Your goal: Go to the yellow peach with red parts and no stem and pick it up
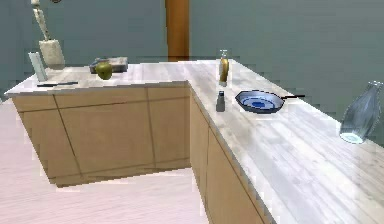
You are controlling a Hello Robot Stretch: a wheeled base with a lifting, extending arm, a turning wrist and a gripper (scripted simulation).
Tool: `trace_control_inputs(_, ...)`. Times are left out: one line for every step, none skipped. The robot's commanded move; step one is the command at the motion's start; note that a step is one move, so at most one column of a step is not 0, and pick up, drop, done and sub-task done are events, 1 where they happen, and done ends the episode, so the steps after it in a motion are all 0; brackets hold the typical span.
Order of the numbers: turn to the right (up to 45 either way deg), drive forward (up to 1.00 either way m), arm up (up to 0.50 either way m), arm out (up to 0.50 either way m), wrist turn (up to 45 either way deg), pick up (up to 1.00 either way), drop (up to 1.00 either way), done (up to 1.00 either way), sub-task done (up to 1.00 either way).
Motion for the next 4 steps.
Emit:
trace_control_inputs(0.0, 0.0, 0.5, 0.0, 0.0, 0.0, 0.0, 0.0, 0.0)
trace_control_inputs(0.0, 0.0, 0.38, 0.0, 0.0, 0.0, 0.0, 0.0, 0.0)
trace_control_inputs(0.0, 0.0, 0.0, 0.5, 0.0, 0.0, 0.0, 0.0, 0.0)
trace_control_inputs(0.0, 0.0, 0.0, 0.0, 45.0, 0.0, 0.0, 0.0, 0.0)
